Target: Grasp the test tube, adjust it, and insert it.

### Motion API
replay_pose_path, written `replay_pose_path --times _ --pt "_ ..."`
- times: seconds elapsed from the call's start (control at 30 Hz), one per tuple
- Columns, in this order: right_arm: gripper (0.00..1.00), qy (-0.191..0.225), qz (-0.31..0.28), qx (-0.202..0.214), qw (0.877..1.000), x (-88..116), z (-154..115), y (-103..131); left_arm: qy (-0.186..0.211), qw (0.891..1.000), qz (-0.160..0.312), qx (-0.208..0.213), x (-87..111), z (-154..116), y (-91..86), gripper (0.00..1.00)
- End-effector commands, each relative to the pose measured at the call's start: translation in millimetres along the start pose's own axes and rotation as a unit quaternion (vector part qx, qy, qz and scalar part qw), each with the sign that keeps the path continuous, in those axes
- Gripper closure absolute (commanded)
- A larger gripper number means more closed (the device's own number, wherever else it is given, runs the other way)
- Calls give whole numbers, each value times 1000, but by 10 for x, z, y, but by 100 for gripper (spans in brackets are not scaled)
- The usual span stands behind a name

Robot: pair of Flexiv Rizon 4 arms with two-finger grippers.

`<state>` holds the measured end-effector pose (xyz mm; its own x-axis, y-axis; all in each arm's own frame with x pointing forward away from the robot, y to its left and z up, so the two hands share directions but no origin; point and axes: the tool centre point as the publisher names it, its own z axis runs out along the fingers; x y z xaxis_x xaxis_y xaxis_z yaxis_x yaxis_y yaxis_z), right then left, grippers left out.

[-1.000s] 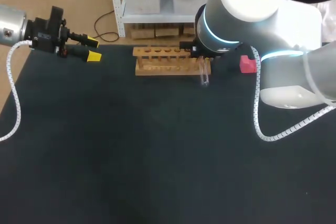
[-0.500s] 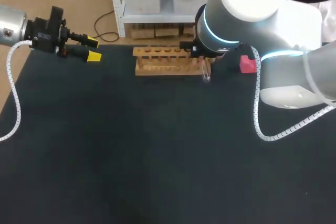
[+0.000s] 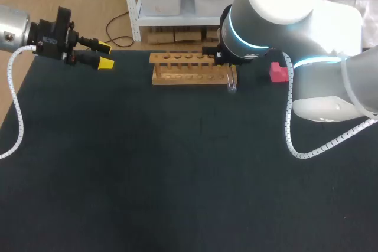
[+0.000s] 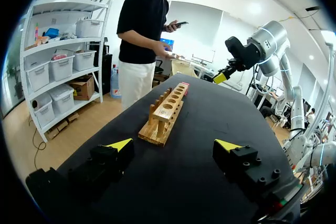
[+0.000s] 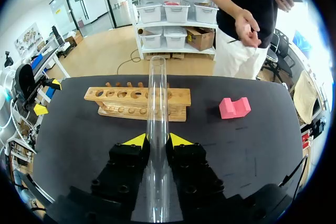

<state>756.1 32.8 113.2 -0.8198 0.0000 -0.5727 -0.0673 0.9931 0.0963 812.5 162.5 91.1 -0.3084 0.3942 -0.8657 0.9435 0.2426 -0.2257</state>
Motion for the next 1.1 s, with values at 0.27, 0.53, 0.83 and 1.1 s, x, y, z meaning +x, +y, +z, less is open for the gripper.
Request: replay_pose_path --times 0.27,0.53,0.83,1.1 --pt "100 -2 0 0 1000 10 -4 -6 -1 1000 1 -1 11 -2 -11 0" --pt "100 -2 0 0 1000 10 -4 -6 -1 1000 1 -1 11 -2 -11 0" --pt "100 -4 3 0 1000 13 180 -22 -1 1000 1 -1 11 -2 -11 0" --pt "100 -7 -5 0 1000 1 364 63 -1 1000 1 -1 11 -2 -11 0"
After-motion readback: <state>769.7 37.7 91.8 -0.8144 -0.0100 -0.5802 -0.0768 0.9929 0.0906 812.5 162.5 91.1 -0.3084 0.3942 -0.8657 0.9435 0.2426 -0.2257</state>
